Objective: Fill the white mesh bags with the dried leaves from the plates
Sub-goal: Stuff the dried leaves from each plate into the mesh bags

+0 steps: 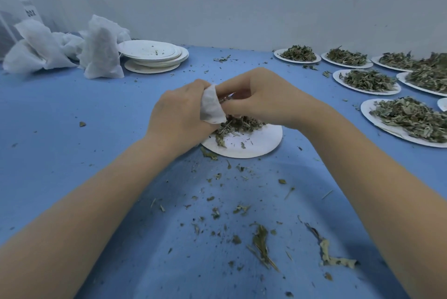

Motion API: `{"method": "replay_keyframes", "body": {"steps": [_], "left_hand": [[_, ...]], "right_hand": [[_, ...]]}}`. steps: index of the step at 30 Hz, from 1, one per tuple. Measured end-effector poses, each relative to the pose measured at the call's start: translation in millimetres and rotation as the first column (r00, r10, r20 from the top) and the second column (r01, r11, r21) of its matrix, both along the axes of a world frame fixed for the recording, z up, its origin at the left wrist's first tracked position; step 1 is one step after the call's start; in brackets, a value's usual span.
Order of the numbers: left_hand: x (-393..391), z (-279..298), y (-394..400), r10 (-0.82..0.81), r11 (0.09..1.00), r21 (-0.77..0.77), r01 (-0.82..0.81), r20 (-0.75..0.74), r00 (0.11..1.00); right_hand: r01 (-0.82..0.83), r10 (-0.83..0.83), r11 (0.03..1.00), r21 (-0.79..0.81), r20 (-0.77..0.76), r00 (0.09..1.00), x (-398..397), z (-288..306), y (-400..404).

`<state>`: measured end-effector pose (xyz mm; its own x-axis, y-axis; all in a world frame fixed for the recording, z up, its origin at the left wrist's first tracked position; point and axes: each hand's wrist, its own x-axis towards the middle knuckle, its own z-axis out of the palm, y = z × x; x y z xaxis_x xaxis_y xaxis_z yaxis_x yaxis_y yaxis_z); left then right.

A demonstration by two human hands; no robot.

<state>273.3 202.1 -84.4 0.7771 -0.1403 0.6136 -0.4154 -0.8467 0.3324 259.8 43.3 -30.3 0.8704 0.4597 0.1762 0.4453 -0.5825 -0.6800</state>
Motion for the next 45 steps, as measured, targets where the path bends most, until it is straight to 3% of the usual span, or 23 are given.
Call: {"method": "replay_keyframes", "body": {"steps": [4, 11, 14, 20, 22, 28, 30, 32, 35, 37, 41, 45], "left_hand": [[0.1, 1.7, -0.6, 0.04, 0.999, 0.004, -0.04, -0.021, 0.999], [-4.1, 4.6, -3.2, -0.016, 1.0, -0.019, 0.016, -0.001, 1.0], [-4.4, 5.7, -2.0, -0.02, 1.0, -0.001, 0.02, -0.007, 1.0], [-8.5, 10.3, 0.0, -0.1, 0.991, -0.096, 0.097, -0.026, 0.995], [-5.4, 9.1, 2.7, -0.064, 0.996, -0.064, 0.062, -0.025, 0.998], [1.4, 8.9, 14.2, 0.045, 0.999, 0.004, -0.045, -0.02, 0.999], [1.5, 7.5, 15.2, 0.054, 0.998, 0.017, -0.053, -0.022, 0.998], [1.2, 5.7, 15.0, 0.046, 0.999, 0.024, -0.045, -0.029, 0.999], [1.2, 4.1, 14.3, 0.029, 0.999, 0.036, -0.028, -0.025, 0.999], [1.5, 2.9, 14.1, 0.026, 0.999, 0.032, -0.025, -0.03, 0.999], [2.3, 0.6, 14.9, 0.027, 0.999, 0.025, -0.026, -0.049, 0.998], [2.8, -0.7, 15.2, 0.023, 0.999, 0.026, -0.022, -0.058, 0.998]], "right_hand": [[0.086, -0.092, 0.986, 0.145, 0.036, 0.995, 3.6, -0.1, -0.5], [0.194, -0.227, 0.956, 0.218, 0.136, 0.964, 0.8, -15.1, 19.0], [0.15, -0.173, 0.978, 0.147, 0.159, 0.972, 0.3, -18.9, 23.5], [-0.023, 0.02, 0.993, 0.114, 0.031, 0.999, -1.2, -6.2, 4.8], [-0.018, 0.015, 0.996, 0.083, 0.041, 0.999, 0.7, -4.9, 2.5], [0.07, -0.085, 0.973, 0.219, 0.062, 0.994, 7.0, -0.3, -12.4], [0.209, -0.218, 0.975, 0.068, 0.161, 0.963, 13.2, -2.3, -18.4], [0.326, -0.273, 0.916, -0.235, 0.23, 0.934, 19.2, -9.0, -21.6], [0.32, -0.277, 0.783, -0.533, 0.161, 0.947, 22.1, -21.5, -18.1], [0.277, -0.252, 0.787, -0.551, 0.123, 0.96, 22.3, -24.8, -14.9], [0.275, -0.258, 0.857, -0.436, 0.097, 0.961, 21.5, -17.0, -18.9], [0.312, -0.305, 0.78, -0.542, 0.105, 0.947, 15.6, -15.4, -16.2]]}}
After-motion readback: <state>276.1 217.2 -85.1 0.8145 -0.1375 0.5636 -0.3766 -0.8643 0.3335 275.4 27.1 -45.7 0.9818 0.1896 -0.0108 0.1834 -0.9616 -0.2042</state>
